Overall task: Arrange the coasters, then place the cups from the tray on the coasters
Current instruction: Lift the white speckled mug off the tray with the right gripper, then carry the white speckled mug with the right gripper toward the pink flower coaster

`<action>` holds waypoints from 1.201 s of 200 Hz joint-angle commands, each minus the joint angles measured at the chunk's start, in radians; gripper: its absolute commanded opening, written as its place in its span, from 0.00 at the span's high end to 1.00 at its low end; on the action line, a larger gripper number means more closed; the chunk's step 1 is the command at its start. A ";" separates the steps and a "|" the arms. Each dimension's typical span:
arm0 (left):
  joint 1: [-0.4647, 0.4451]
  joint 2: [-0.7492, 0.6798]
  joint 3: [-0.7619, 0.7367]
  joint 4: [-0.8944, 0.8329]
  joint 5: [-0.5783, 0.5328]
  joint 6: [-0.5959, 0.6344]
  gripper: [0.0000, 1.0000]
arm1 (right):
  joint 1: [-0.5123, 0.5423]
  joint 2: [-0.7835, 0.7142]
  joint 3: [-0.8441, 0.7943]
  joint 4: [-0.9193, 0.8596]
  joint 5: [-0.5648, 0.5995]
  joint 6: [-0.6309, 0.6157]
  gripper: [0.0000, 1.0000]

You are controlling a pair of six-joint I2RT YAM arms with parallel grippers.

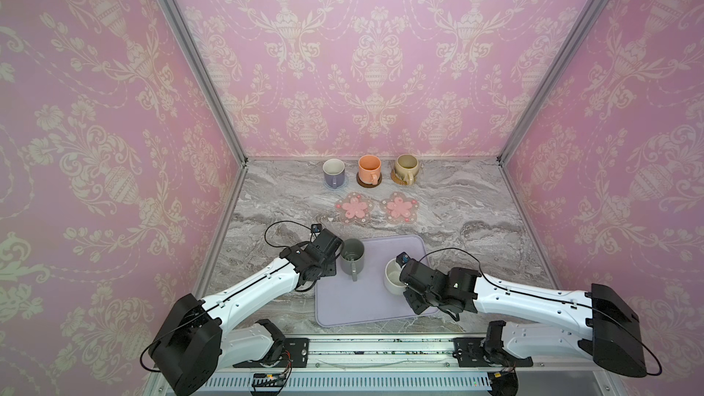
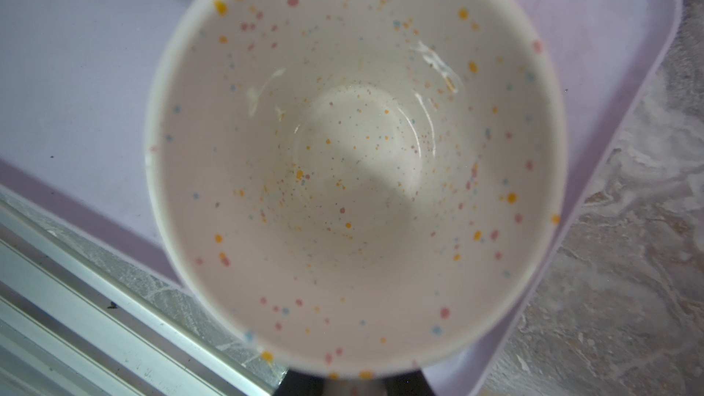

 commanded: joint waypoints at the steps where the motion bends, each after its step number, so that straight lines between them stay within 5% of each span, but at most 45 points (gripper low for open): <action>1: -0.006 -0.003 0.000 -0.013 -0.008 -0.002 0.54 | -0.021 -0.055 0.012 0.005 0.075 0.005 1.00; 106: -0.007 -0.018 -0.014 -0.044 -0.026 -0.017 0.54 | -0.225 -0.157 -0.002 0.102 0.070 -0.075 1.00; 240: -0.002 -0.064 -0.027 -0.084 -0.078 -0.029 0.54 | -0.426 0.140 0.243 0.244 0.022 -0.250 1.00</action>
